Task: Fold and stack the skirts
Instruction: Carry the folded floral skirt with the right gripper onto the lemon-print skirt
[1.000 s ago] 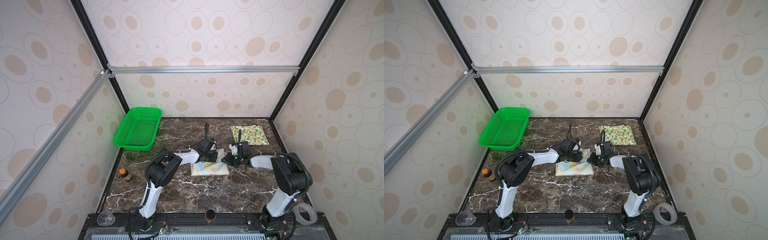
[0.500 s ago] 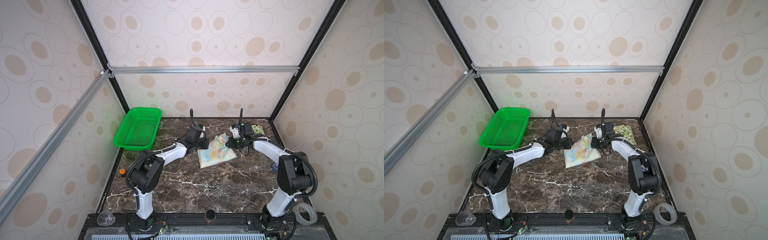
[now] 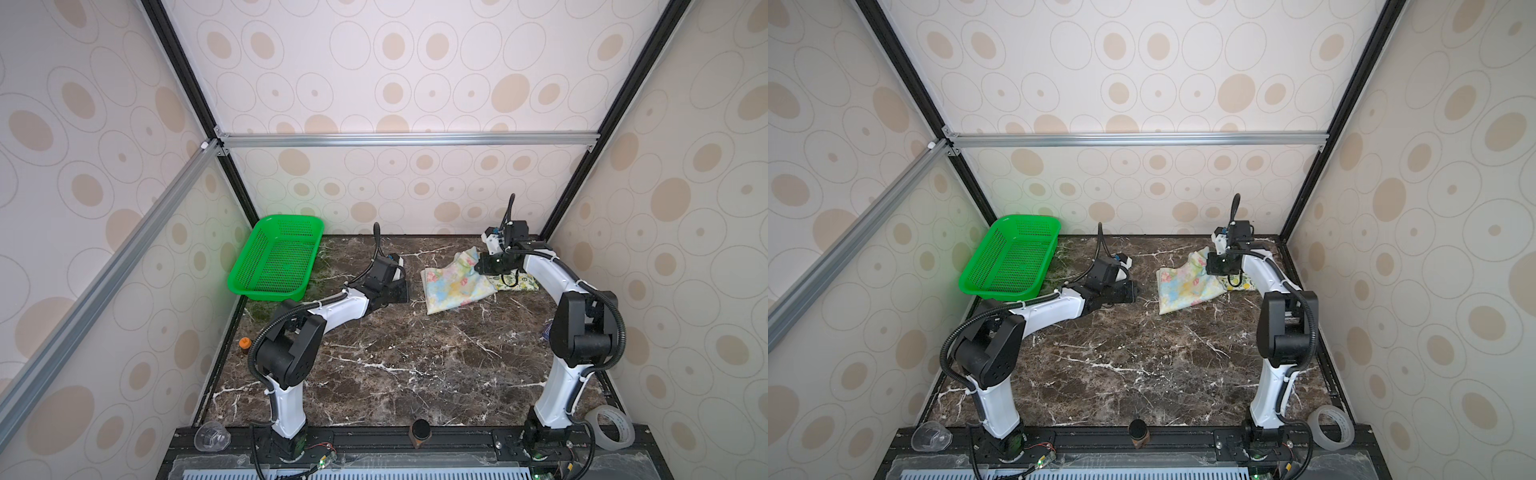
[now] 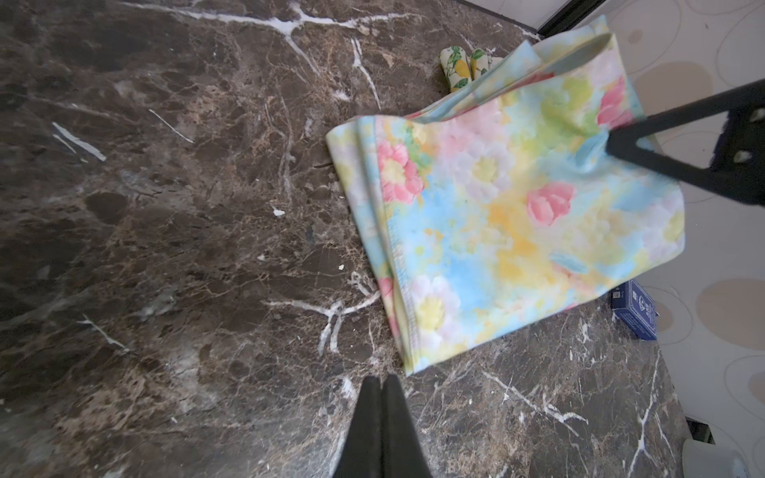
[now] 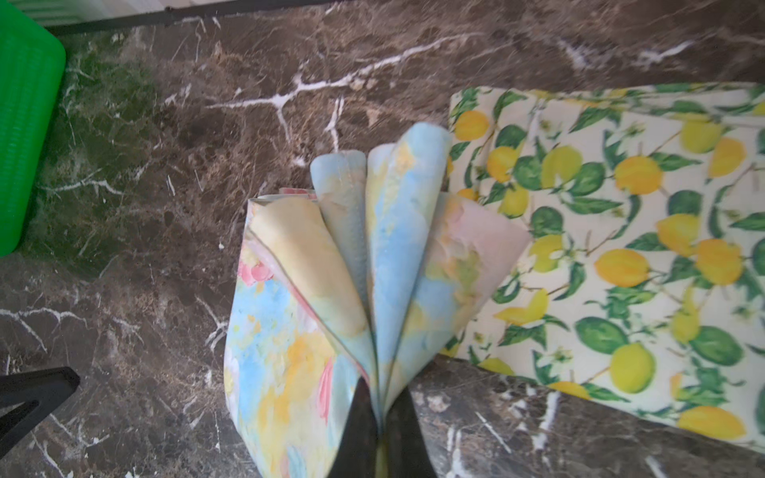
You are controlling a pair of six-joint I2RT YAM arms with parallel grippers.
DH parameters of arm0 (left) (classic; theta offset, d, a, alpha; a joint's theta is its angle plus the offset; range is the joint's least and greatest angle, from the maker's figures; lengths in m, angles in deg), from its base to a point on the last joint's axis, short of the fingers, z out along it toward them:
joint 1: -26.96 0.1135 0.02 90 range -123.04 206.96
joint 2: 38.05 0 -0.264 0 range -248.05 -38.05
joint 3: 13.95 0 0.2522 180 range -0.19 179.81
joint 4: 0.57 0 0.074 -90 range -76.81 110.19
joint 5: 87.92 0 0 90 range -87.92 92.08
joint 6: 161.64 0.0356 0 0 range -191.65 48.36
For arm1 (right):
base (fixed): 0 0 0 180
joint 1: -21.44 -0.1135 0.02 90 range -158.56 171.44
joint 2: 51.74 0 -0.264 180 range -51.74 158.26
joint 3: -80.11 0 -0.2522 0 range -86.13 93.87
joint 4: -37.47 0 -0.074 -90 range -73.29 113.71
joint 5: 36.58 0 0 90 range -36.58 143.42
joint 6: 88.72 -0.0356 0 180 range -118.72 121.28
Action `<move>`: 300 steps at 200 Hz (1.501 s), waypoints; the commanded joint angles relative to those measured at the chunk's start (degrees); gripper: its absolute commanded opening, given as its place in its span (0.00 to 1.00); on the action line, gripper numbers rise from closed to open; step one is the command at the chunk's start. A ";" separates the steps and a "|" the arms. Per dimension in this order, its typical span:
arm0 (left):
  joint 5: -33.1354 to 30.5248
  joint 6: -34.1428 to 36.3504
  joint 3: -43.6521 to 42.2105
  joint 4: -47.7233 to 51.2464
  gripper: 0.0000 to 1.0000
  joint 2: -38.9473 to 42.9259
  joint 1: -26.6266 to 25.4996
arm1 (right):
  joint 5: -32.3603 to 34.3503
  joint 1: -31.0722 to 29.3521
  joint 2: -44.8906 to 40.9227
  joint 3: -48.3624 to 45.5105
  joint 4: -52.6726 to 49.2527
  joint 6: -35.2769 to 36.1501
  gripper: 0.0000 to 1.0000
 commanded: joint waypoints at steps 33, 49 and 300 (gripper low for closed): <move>-0.64 -0.40 2.26 1.56 0.00 -1.21 0.62 | -8.04 4.34 4.71 9.41 -3.04 5.05 0.00; -1.01 -0.62 2.92 2.06 0.00 -1.60 0.65 | -9.40 5.10 6.07 12.37 -3.59 5.32 0.00; -0.82 -2.65 7.50 5.57 0.00 -6.02 0.67 | -31.46 20.87 23.89 41.40 -20.61 7.83 0.00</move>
